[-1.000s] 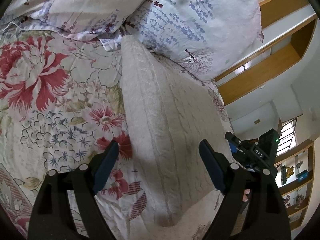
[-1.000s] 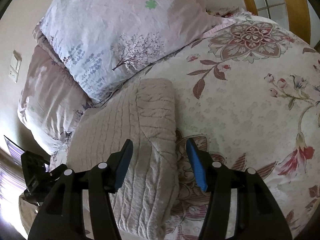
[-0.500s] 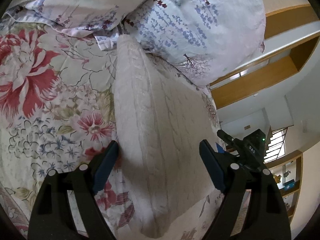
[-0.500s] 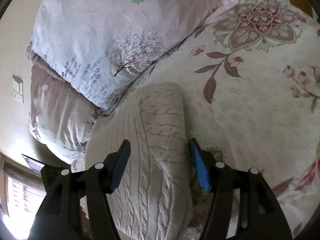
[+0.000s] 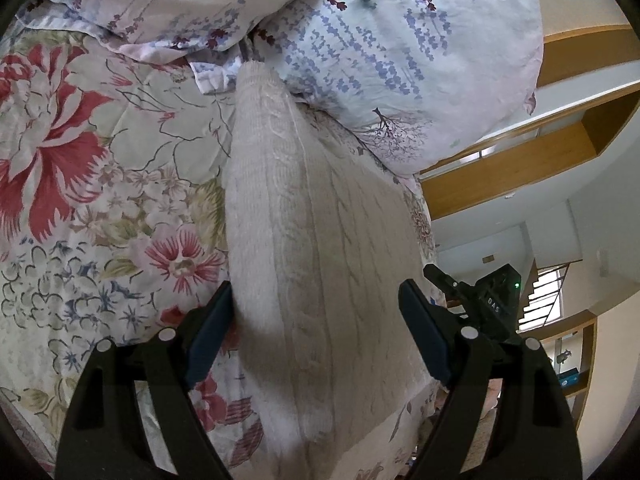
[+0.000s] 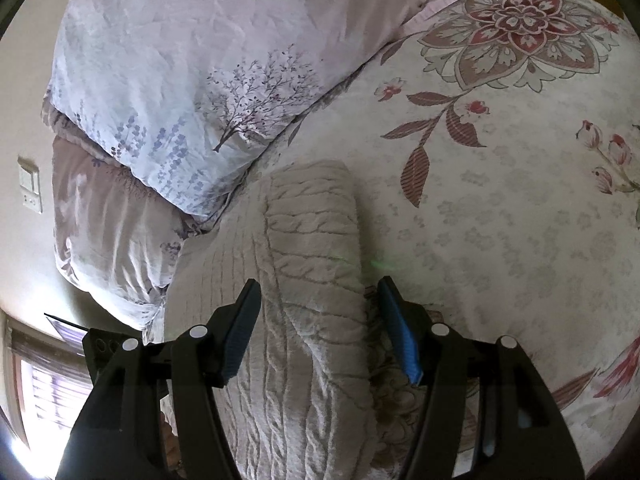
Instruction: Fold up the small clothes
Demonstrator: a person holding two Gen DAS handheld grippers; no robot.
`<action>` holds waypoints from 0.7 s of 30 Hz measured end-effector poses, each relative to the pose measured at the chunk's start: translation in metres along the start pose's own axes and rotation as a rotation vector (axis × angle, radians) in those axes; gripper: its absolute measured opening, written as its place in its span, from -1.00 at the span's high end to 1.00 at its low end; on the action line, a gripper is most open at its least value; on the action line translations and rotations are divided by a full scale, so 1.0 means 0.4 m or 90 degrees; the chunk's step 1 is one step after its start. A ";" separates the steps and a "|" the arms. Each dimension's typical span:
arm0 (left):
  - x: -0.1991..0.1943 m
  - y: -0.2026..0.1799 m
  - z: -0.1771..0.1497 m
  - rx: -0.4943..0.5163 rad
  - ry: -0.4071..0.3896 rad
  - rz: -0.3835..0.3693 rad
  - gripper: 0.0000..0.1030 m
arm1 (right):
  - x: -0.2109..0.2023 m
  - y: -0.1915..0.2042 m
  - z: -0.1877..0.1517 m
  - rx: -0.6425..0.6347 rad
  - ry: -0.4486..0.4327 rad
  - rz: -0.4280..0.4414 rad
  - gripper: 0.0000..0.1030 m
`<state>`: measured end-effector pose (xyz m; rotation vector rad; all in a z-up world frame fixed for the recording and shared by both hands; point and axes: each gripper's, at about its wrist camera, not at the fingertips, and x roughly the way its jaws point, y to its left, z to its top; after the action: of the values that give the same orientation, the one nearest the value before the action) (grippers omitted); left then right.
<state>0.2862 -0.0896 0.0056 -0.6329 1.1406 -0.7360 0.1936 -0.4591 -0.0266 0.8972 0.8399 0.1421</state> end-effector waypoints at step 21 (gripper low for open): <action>0.021 -0.004 0.007 0.003 0.003 -0.003 -0.60 | 0.030 0.012 -0.002 -0.011 0.033 0.032 -0.24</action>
<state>0.2906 -0.0970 0.0030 -0.6303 1.1424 -0.7448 0.2025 -0.4503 -0.0304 0.9021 0.8630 0.2165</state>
